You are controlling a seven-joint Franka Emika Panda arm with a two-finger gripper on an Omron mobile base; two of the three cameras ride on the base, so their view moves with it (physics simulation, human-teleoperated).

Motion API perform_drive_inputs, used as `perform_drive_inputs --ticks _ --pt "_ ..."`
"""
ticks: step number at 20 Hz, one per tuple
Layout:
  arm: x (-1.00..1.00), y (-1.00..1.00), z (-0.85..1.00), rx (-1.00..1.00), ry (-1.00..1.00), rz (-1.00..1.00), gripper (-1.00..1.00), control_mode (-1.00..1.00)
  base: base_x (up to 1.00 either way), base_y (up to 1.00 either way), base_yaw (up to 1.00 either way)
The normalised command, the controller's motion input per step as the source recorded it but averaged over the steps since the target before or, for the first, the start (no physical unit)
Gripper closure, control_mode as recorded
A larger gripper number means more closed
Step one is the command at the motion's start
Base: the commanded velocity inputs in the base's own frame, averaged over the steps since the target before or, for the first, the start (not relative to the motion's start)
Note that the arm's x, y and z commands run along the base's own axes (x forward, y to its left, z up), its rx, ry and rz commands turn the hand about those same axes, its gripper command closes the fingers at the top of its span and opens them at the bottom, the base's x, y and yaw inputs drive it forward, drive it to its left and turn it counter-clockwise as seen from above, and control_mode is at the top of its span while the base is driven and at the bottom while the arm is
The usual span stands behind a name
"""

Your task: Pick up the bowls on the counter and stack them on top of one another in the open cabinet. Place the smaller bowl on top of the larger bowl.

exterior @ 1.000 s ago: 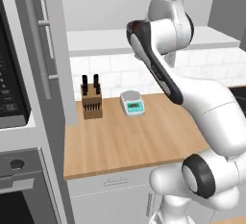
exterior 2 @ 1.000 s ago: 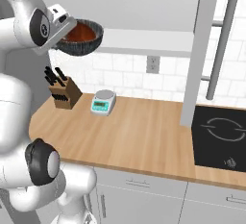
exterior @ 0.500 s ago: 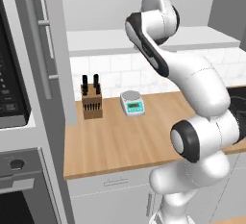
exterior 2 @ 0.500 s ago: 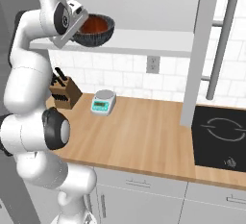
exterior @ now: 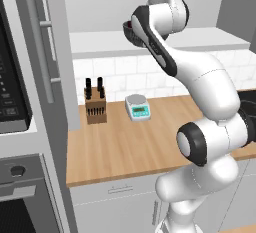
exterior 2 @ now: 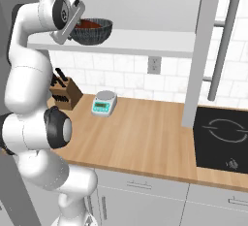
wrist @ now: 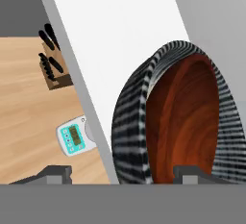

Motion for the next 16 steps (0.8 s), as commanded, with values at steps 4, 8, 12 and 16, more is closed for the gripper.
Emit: perform_drive_inputs --ticks 4,8,12,16 --pt "-1.00 0.00 -0.36 -0.04 -0.29 0.06 -1.00 -1.00 0.00 0.00 0.00" --pt "-1.00 0.00 -0.63 -0.02 -0.23 0.04 -1.00 -1.00 0.00 0.00 0.00" --pt "-1.00 0.00 -0.84 0.00 -0.17 0.04 -1.00 -1.00 0.00 0.00 0.00" --pt "-1.00 -0.01 -1.00 -0.02 0.02 0.04 -1.00 -1.00 0.00 0.00 0.00"
